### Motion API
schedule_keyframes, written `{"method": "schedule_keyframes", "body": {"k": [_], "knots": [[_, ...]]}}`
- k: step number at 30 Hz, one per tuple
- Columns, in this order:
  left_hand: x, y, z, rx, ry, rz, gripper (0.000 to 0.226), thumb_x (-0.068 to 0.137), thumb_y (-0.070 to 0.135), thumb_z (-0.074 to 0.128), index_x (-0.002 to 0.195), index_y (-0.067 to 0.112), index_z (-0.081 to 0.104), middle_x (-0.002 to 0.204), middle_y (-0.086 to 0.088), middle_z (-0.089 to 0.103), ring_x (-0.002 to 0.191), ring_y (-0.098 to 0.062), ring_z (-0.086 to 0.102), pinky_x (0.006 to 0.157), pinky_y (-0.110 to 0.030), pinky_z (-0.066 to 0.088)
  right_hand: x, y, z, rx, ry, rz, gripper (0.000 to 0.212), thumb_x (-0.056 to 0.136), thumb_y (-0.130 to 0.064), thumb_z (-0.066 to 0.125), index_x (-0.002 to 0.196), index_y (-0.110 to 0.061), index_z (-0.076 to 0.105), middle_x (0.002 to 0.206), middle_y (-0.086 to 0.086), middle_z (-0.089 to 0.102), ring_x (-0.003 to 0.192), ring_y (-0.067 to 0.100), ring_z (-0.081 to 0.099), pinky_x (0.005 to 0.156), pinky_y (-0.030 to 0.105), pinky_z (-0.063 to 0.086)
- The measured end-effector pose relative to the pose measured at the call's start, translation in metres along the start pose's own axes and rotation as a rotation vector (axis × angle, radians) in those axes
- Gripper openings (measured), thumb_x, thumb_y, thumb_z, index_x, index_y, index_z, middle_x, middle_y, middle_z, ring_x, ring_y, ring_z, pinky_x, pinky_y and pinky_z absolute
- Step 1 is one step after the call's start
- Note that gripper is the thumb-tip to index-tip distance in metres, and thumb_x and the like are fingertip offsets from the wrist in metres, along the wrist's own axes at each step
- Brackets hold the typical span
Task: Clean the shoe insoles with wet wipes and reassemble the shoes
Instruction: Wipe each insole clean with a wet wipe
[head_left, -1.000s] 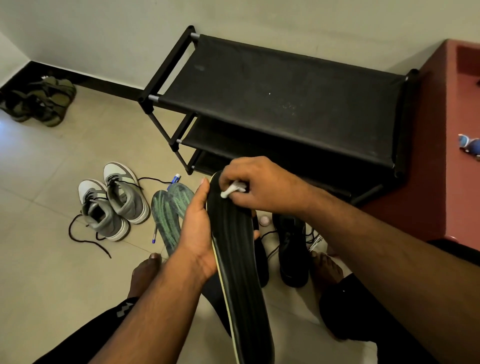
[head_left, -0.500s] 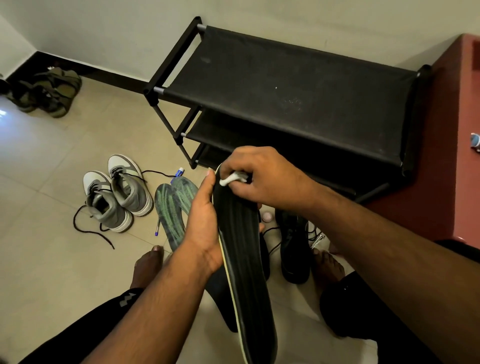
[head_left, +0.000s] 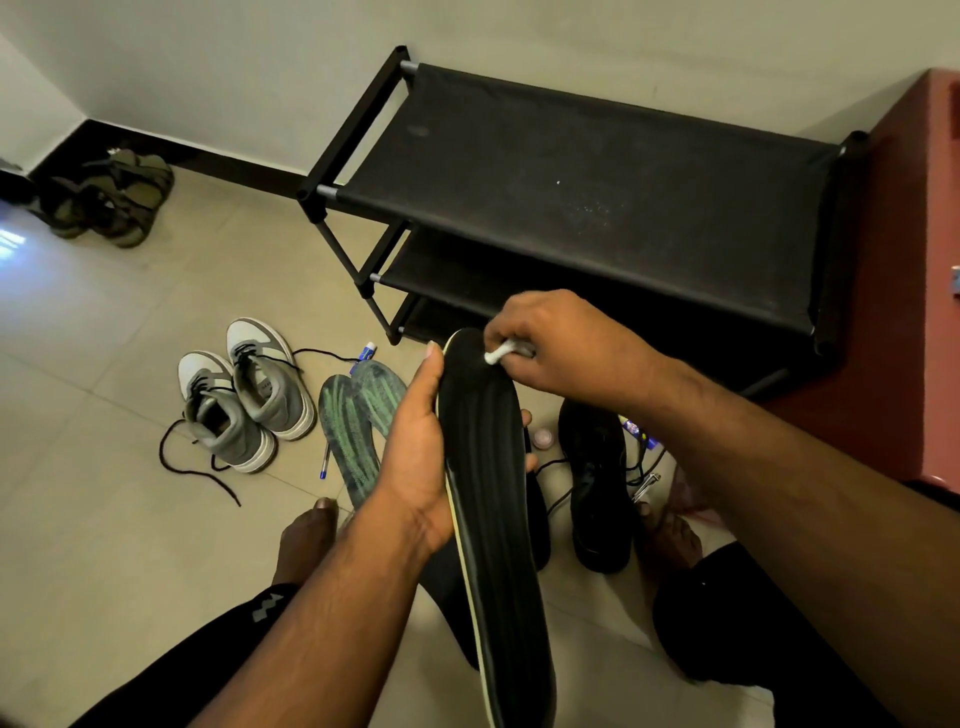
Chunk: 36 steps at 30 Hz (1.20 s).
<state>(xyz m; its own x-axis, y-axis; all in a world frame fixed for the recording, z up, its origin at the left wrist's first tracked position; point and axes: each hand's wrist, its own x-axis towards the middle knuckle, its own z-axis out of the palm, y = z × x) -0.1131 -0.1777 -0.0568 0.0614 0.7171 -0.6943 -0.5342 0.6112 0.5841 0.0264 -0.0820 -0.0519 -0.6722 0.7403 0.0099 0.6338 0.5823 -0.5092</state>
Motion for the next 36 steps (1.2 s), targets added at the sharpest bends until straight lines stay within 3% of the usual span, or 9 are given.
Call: {"method": "schedule_keyframes", "body": {"k": [3,7,9,13,15,21,27,33,36], "knots": [[0.0,0.001,-0.003,0.022,-0.005,-0.005,0.07,0.086,0.071,0.048,0.099,0.009,0.079,0.102,-0.022,0.068,0.084,-0.031,0.069,0.089,-0.049,0.052,0.0,0.002,-0.002,-0.011,-0.083,0.007,0.015,0.087,-0.014,0.062,0.099,-0.017,0.07,0.093,-0.011,0.057,0.086,0.003,0.056,0.076,0.021,0.05],[-0.003,-0.001,0.003,0.043,-0.044,-0.052,0.074,0.088,0.069,0.047,0.112,0.003,0.071,0.098,-0.024,0.064,0.079,-0.031,0.067,0.079,-0.045,0.051,0.0,0.001,-0.001,0.102,0.18,0.011,0.011,0.086,-0.014,0.064,0.094,-0.018,0.071,0.092,-0.005,0.063,0.084,0.007,0.059,0.074,0.022,0.049],[-0.005,-0.001,0.004,0.042,-0.052,-0.062,0.075,0.089,0.069,0.046,0.116,0.002,0.068,0.104,-0.025,0.06,0.081,-0.031,0.067,0.077,-0.044,0.051,0.002,0.002,0.0,0.093,0.2,0.009,0.011,0.086,-0.014,0.064,0.094,-0.018,0.071,0.092,-0.006,0.063,0.084,0.007,0.059,0.074,0.023,0.05],[0.0,0.002,-0.004,0.003,-0.04,-0.035,0.071,0.089,0.07,0.043,0.094,0.011,0.08,0.104,-0.022,0.066,0.087,-0.032,0.069,0.093,-0.05,0.049,0.0,0.0,-0.003,0.066,-0.071,-0.028,0.012,0.086,-0.013,0.065,0.094,-0.019,0.071,0.089,-0.014,0.059,0.082,0.0,0.057,0.076,0.021,0.05],[0.003,0.002,-0.008,-0.013,-0.036,-0.039,0.072,0.089,0.071,0.042,0.093,0.011,0.08,0.106,-0.021,0.066,0.09,-0.031,0.066,0.091,-0.049,0.05,-0.001,-0.002,-0.004,0.06,-0.222,-0.011,0.013,0.086,-0.013,0.064,0.095,-0.018,0.072,0.092,-0.012,0.064,0.085,0.002,0.06,0.078,0.023,0.053],[0.004,0.002,-0.007,-0.022,-0.032,-0.059,0.075,0.087,0.072,0.046,0.102,0.005,0.077,0.113,-0.024,0.063,0.105,-0.036,0.061,0.095,-0.053,0.048,0.001,0.001,-0.001,0.014,0.042,0.016,0.012,0.088,-0.016,0.063,0.097,-0.02,0.071,0.09,-0.013,0.057,0.083,0.002,0.055,0.075,0.022,0.049],[0.007,0.01,-0.012,-0.06,-0.008,-0.02,0.069,0.091,0.07,0.044,0.101,0.011,0.078,0.11,-0.017,0.072,0.091,-0.033,0.068,0.089,-0.054,0.051,-0.004,-0.011,-0.008,0.068,-0.344,-0.013,0.012,0.086,-0.014,0.065,0.094,-0.02,0.073,0.091,-0.011,0.065,0.083,0.001,0.061,0.073,0.017,0.05],[0.006,0.006,-0.009,-0.087,-0.047,-0.045,0.074,0.09,0.07,0.045,0.112,0.006,0.073,0.116,-0.023,0.062,0.109,-0.037,0.059,0.095,-0.057,0.047,0.001,-0.001,-0.004,0.06,-0.015,0.069,0.011,0.084,-0.014,0.066,0.091,-0.02,0.071,0.088,-0.013,0.059,0.083,0.003,0.058,0.073,0.021,0.049],[0.009,0.01,-0.011,-0.079,-0.041,-0.017,0.072,0.089,0.07,0.047,0.119,0.01,0.071,0.118,-0.018,0.067,0.101,-0.034,0.065,0.091,-0.056,0.051,-0.002,-0.005,-0.006,0.138,-0.176,0.042,0.011,0.084,-0.013,0.067,0.091,-0.022,0.071,0.087,-0.015,0.062,0.082,0.001,0.061,0.072,0.017,0.049]]}}
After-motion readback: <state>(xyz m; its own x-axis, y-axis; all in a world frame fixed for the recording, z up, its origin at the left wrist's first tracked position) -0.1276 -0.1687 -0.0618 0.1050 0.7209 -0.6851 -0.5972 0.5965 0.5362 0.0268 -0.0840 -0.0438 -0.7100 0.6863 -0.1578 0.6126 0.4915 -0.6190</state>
